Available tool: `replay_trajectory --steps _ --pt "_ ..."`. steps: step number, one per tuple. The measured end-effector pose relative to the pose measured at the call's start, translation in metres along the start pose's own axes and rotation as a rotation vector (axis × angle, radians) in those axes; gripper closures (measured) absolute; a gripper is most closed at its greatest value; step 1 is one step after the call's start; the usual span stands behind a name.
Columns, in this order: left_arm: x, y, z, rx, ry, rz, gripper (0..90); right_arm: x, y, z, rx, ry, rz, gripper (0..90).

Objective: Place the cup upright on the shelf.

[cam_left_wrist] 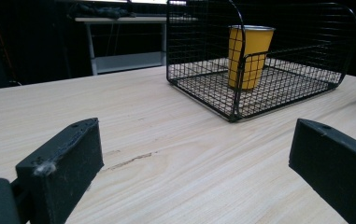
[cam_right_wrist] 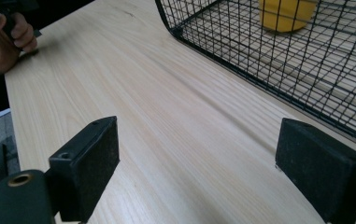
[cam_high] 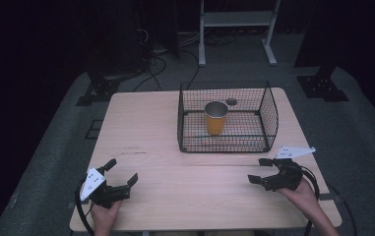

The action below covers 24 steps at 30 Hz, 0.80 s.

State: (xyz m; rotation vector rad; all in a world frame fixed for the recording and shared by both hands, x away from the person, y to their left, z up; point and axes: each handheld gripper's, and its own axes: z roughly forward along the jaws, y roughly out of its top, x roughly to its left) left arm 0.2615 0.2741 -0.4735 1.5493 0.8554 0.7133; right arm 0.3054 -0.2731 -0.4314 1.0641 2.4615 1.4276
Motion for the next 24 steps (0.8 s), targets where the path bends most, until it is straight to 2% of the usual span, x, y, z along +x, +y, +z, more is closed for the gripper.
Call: replay_trajectory --steps 17,24 --pt "0.0 0.0 0.0 0.001 0.002 0.001 2.3 0.0 -0.02 -0.01 -0.013 -0.013 0.025 13.0" --pt "0.0 0.0 0.0 0.001 0.005 0.0 2.3 -0.001 -0.032 -0.013 -0.017 -0.016 0.05 13.0"
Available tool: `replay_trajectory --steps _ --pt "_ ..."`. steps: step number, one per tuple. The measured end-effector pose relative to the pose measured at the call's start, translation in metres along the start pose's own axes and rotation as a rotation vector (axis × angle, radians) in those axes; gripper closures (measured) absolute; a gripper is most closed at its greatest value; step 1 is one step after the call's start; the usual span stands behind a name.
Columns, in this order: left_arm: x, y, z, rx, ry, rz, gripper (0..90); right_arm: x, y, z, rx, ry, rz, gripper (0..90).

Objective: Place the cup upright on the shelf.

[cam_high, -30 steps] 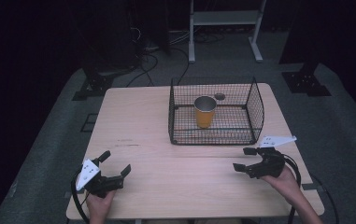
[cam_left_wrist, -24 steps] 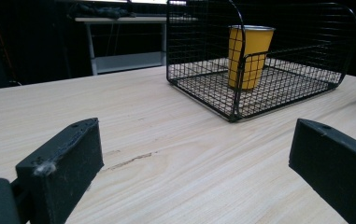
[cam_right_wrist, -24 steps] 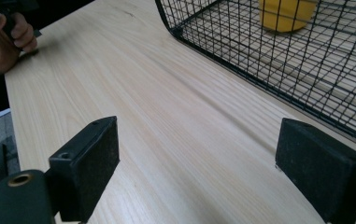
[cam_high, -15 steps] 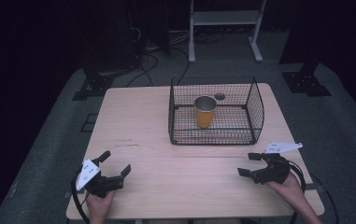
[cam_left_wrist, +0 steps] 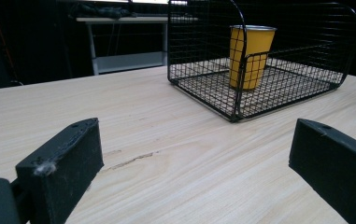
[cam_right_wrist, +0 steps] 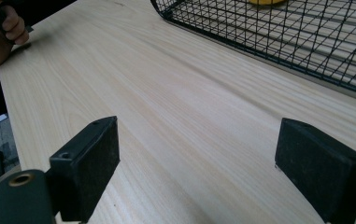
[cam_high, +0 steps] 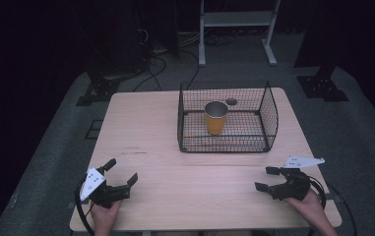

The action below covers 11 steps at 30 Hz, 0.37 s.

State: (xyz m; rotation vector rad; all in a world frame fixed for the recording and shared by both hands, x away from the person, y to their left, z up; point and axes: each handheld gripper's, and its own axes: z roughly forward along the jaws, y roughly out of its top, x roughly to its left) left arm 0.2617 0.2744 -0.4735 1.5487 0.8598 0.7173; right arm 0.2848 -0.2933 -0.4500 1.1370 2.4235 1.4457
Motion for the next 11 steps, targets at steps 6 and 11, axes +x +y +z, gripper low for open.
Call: replay_trajectory --steps 6,11 --pt "0.0 0.0 0.0 0.003 0.002 0.001 2.3 0.0 -0.012 -0.005 -0.015 -0.009 0.018 13.0" --pt "0.0 0.0 0.001 0.003 0.003 0.003 2.2 0.002 -0.02 -0.007 -0.019 -0.011 0.024 12.9"
